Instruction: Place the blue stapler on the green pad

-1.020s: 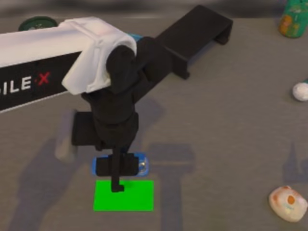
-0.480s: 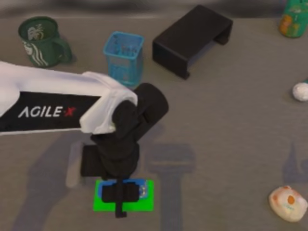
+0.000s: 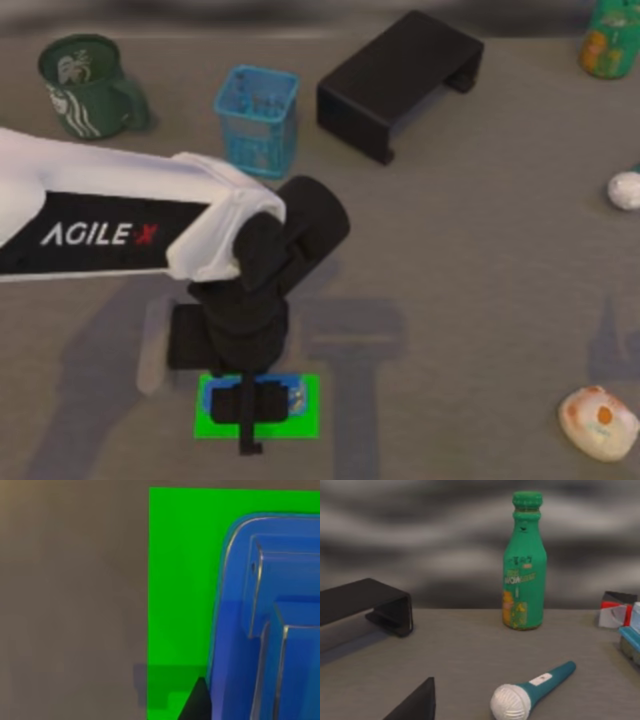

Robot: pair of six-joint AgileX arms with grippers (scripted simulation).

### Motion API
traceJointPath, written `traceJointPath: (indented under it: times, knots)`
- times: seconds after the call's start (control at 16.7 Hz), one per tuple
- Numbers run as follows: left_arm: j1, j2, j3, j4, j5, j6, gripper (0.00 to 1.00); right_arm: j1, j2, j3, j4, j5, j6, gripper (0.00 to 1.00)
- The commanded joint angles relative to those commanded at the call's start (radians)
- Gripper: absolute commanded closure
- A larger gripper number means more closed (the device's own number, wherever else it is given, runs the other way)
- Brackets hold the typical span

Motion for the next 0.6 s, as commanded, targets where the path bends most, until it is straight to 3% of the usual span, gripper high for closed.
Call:
traceJointPath:
  times: [0.54,0.6]
  knots:
    - [0.0,0.0,0.0,0.0,0.0,0.0,0.02,0.0,0.0,0.0,0.0,0.0,0.0,0.0]
    - [0.0,0.0,0.0,0.0,0.0,0.0,0.0,0.0,0.0,0.0,0.0,0.0,0.0,0.0]
